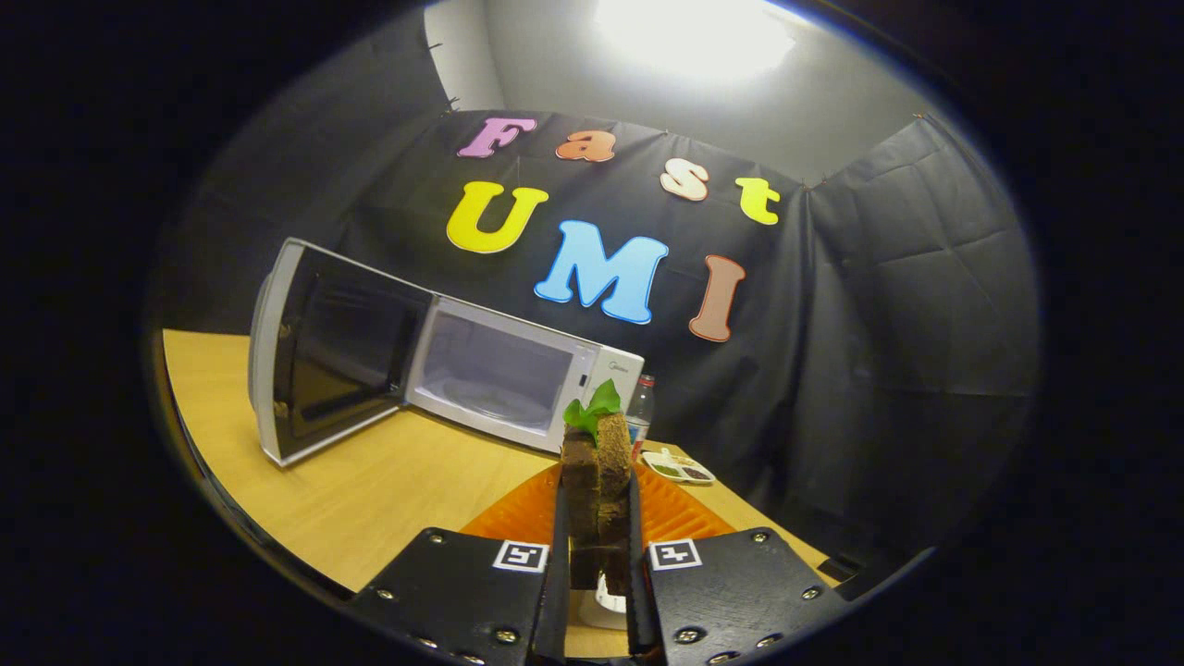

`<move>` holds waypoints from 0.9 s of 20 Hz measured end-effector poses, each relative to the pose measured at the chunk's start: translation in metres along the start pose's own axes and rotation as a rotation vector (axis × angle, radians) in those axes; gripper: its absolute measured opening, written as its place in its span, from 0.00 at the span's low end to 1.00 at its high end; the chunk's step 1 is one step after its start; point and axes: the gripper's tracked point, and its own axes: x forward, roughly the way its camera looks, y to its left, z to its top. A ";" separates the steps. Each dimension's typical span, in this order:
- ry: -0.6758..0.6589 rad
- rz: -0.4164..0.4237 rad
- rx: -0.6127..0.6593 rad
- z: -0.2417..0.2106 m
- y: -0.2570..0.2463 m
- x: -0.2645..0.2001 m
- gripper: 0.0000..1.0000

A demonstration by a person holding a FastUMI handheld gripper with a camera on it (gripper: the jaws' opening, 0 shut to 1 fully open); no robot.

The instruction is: Open the microwave, put the food inside, and close the microwave door.

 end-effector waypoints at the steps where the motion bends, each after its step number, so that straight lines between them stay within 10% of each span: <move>1: -0.004 0.031 0.037 0.006 0.009 0.003 0.25; 7: 0.056 0.292 0.433 0.026 0.082 0.032 0.25; 18: 0.140 0.299 0.658 0.035 0.124 0.193 0.25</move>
